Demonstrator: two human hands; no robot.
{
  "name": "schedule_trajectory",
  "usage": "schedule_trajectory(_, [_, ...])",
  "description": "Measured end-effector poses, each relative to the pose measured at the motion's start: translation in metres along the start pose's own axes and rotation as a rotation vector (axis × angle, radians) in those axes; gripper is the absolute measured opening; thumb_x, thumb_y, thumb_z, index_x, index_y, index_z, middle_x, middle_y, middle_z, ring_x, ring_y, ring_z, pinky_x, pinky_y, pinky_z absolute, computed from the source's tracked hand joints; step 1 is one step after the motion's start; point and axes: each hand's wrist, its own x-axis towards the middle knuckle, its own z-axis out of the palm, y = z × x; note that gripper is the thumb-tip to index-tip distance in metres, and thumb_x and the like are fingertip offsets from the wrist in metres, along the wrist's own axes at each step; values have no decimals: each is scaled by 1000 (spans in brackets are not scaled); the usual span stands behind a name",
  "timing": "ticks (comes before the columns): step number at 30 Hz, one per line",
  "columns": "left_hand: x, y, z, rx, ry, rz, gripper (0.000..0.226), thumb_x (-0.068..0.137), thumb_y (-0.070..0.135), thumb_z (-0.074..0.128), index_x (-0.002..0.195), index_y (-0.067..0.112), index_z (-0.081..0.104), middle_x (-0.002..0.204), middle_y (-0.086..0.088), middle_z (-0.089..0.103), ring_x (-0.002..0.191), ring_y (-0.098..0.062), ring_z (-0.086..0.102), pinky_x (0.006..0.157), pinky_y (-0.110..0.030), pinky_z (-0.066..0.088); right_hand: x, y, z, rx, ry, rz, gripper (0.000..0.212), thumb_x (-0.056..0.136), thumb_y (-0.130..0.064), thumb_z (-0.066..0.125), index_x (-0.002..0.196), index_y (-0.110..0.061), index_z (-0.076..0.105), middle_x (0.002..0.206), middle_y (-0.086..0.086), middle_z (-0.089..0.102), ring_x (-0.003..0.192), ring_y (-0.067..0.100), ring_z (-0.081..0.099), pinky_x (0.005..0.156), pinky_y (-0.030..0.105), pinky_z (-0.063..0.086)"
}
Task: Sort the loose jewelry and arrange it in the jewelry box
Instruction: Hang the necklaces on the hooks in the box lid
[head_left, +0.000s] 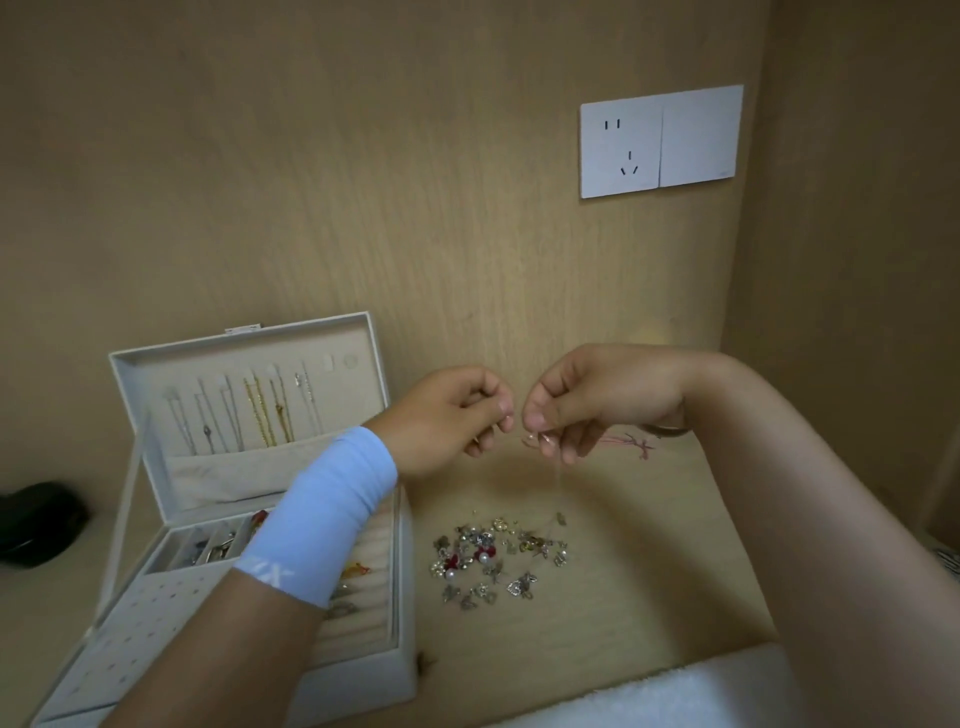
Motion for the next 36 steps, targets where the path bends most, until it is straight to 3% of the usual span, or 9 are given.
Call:
schedule_trajectory(7, [-50, 6, -55, -115, 129, 78, 16, 98, 4, 53, 104, 14, 64, 71, 9, 65, 63, -8, 56, 62, -22, 51, 3, -53, 38, 162, 146, -242, 11, 98, -16, 61, 91, -11, 69, 75, 3, 68, 61, 16, 59, 63, 29, 52])
schedule_trajectory(11, [-74, 10, -81, -173, 198, 121, 19, 99, 4, 50, 108, 11, 65, 73, 5, 62, 63, -11, 55, 62, -22, 51, 12, -77, 53, 207, 221, -291, 12, 95, -15, 64, 85, -14, 70, 73, 4, 67, 57, 16, 56, 58, 28, 49])
schedule_trajectory(15, [-89, 8, -105, -231, 253, 136, 20, 100, 6, 47, 107, 14, 64, 73, 5, 59, 62, -10, 52, 62, -23, 49, 31, -97, 69, 236, 173, -297, 15, 96, -14, 62, 82, -14, 69, 73, 3, 68, 57, 17, 56, 57, 27, 48])
schedule_trajectory(23, [-104, -18, -147, -295, 224, 77, 21, 101, 9, 45, 107, 15, 64, 71, 5, 56, 59, -11, 49, 59, -22, 47, 76, -124, 100, 258, 108, -273, 12, 93, -17, 64, 84, -14, 71, 81, 8, 73, 59, 17, 59, 64, 31, 46])
schedule_trajectory(27, [-110, -33, -158, -215, 150, -24, 19, 101, 10, 47, 106, 16, 64, 70, 4, 54, 58, -11, 48, 59, -21, 46, 96, -118, 116, 193, 113, -222, 9, 91, -16, 68, 89, -10, 74, 87, 10, 77, 65, 19, 64, 71, 34, 48])
schedule_trajectory(33, [-109, -46, -164, -69, 57, -142, 18, 101, 10, 49, 107, 14, 65, 68, 3, 55, 57, -11, 48, 58, -24, 44, 105, -106, 121, 107, 131, -154, 12, 88, -15, 73, 96, -7, 78, 92, 8, 78, 78, 25, 70, 91, 50, 52])
schedule_trajectory(36, [-109, -51, -166, -15, 66, -194, 18, 101, 11, 50, 110, 14, 65, 68, 4, 55, 56, -11, 48, 58, -23, 46, 107, -103, 121, 98, 145, -155, 11, 89, -15, 73, 95, -7, 78, 93, 7, 78, 78, 25, 71, 89, 46, 53])
